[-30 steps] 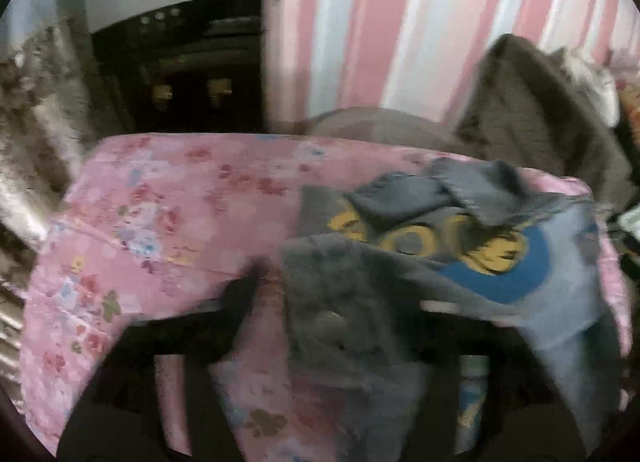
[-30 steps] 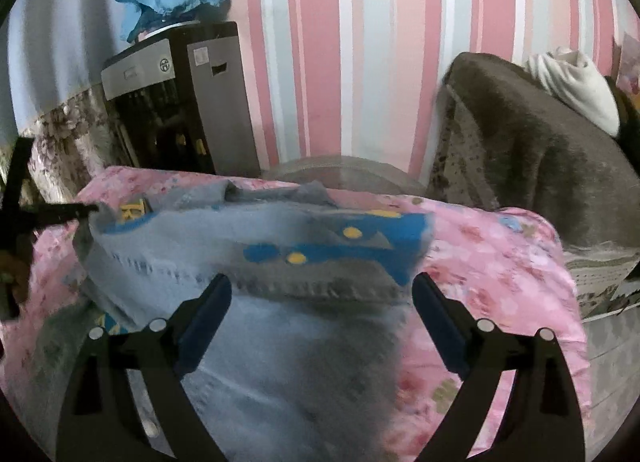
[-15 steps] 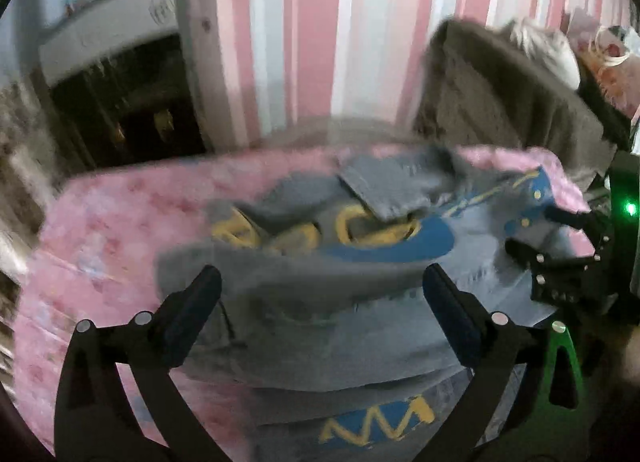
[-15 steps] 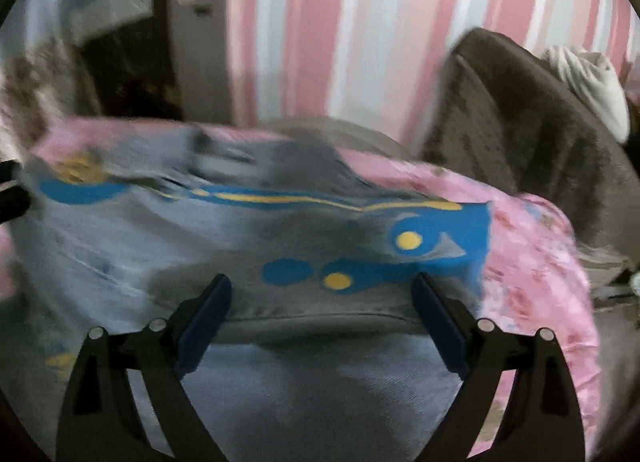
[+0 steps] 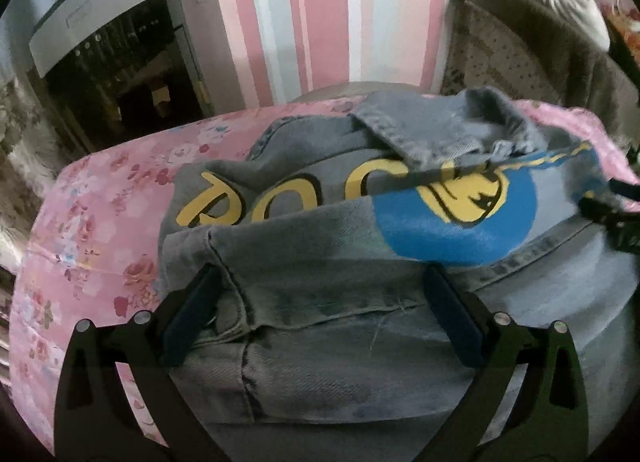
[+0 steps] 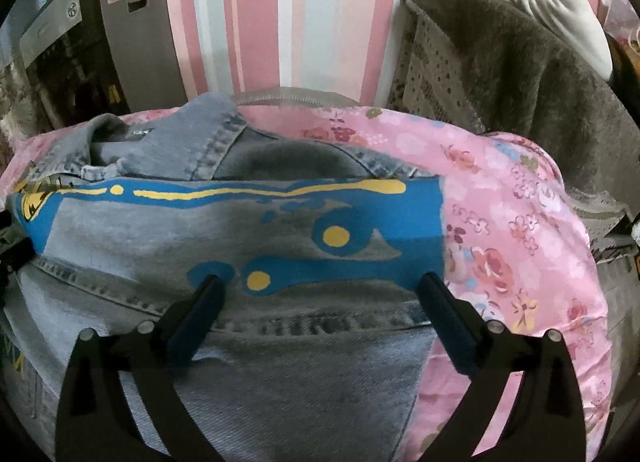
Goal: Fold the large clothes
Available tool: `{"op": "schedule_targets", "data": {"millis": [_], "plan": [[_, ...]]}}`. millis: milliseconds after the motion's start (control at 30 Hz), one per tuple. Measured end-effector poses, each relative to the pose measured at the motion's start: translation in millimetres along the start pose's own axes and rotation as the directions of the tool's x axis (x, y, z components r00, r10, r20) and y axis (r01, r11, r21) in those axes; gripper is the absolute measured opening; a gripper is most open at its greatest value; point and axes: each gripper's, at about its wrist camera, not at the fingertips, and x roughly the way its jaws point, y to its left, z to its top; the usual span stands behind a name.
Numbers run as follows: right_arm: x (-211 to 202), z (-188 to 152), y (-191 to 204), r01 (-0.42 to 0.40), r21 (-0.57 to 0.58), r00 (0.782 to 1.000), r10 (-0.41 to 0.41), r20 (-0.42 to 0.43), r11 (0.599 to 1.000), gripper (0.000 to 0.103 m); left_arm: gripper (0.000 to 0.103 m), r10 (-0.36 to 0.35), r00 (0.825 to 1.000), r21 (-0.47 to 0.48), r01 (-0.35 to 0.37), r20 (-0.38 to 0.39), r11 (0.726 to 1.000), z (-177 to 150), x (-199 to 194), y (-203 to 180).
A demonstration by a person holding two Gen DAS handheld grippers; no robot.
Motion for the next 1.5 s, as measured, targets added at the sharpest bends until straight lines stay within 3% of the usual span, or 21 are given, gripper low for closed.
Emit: {"op": "schedule_targets", "data": {"millis": [200, 500, 700, 900, 967, 1100, 1267, 1500], "plan": [[-9.4, -0.5, 1.2, 0.012, 0.005, 1.0, -0.012, 0.015, 1.0, 0.101, 0.1, 0.011, 1.0, -0.048, -0.012, -0.02, 0.999, 9.6, 5.1, 2.5], [-128.5, -34.3, -4.7, -0.032, -0.035, 0.983, 0.037, 0.179, 0.999, 0.101, 0.1, -0.059, 0.989, -0.088, 0.072, 0.139, 0.994, -16.3, -108.3, 20.2], [-186.2, -83.7, -22.0, -0.01, -0.049, 0.972, 0.021, 0.233, 0.999, 0.101, 0.1, -0.013, 0.983, -0.099, 0.031, 0.183, 0.995, -83.9, -167.0, 47.3], [-231.5, -157.6, -49.1, -0.042, -0.012, 0.961, 0.043, 0.274, 0.999, 0.101, 0.1, 0.057, 0.973, -0.064, -0.044, 0.223, 0.997, -166.9, -212.1, 53.0], [-244.7, -187.3, -61.3, -0.08, 0.017, 0.957, 0.072, 0.282, 0.997, 0.101, 0.1, 0.042, 0.972, -0.085, -0.023, 0.23, 0.996, -190.5, -222.7, 57.2], [-256.7, -229.3, -76.7, -0.095, 0.07, 0.964, 0.075, 0.255, 0.993, 0.101, 0.1, 0.07, 0.971, -0.096, -0.049, 0.227, 0.994, -221.9, -233.5, 59.2], [-259.2, -280.6, -85.0, -0.151, 0.136, 0.968, 0.119, 0.22, 0.979, 0.101, 0.1, 0.051, 0.985, -0.119, -0.032, 0.163, 0.992, -250.5, -236.3, 60.5], [-243.0, -298.4, -69.3, -0.201, 0.086, 0.967, 0.184, 0.175, 0.976, 0.101, 0.1, -0.042, 0.997, -0.044, 0.045, 0.066, 0.998, -276.3, -217.0, 25.6]]}}
